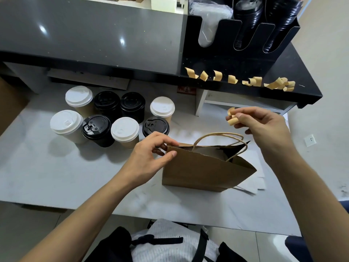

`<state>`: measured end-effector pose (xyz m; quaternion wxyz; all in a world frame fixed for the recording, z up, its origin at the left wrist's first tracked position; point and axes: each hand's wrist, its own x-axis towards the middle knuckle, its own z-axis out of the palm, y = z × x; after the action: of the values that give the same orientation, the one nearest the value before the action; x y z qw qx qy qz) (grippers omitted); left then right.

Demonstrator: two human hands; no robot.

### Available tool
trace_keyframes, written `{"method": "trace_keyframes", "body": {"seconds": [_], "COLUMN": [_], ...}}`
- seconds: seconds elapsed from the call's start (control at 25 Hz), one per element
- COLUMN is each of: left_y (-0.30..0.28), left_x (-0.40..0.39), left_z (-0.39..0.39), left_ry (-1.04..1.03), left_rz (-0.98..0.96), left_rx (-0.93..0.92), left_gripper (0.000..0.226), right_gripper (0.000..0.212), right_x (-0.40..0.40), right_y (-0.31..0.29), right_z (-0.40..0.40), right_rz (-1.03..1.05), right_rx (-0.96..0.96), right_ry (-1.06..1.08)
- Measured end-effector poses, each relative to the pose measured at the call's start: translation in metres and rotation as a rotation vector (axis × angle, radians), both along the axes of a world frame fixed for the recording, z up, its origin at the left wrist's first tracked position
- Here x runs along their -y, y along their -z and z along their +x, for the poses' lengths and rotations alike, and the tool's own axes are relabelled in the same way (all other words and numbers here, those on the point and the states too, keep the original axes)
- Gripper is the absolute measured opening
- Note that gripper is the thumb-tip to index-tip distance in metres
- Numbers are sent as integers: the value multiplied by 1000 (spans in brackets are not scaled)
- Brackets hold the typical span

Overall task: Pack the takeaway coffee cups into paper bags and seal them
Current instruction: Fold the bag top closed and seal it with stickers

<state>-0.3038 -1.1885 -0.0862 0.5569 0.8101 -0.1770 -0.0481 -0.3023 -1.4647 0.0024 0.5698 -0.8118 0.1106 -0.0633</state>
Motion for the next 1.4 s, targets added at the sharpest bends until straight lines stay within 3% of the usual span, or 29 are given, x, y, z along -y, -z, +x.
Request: {"method": "trace_keyframes", "body": {"seconds": [0.08,0.28,0.52,0.6,0.68,0.76,1.0,1.28,1.4], "left_y": [0,0,0,-1,-1,0,2,4,3], "left_x": [-1,0,1,2,3,4,6,7,7], "left_z": [0,-2,-1,-1,0,1,2,4,4], "left_ry": [-7,-25,-38,-43,-50,-60,-92,-94,-93], "left_rz": [8,17,8,5,2,0,2,1,-26], "left_rx": [6,9,0,2,0,-2,11,31,18], "left_gripper": [23,22,21,20,20,18,15,15,14], "right_gripper": [26,82,104,85,41,15,6,12,13], "right_x": [-4,-21,-29,-30,-33,-37,-53,-68,-73], "right_y": [-9,-13,-7,-6,-8,-11,-14,-8,-10], "right_z": [7,20,40,44,45,47,55,53,49], "right_rz": [-11,-17,-106,-145,-169,-186,-247,-289,-426], "right_rx": [-64,-135,-145,-191,-255,-294,-263,-254,-250], "right_ry": [-97,-229,-267,-288,-348,-443,-798,-867,-885]}}
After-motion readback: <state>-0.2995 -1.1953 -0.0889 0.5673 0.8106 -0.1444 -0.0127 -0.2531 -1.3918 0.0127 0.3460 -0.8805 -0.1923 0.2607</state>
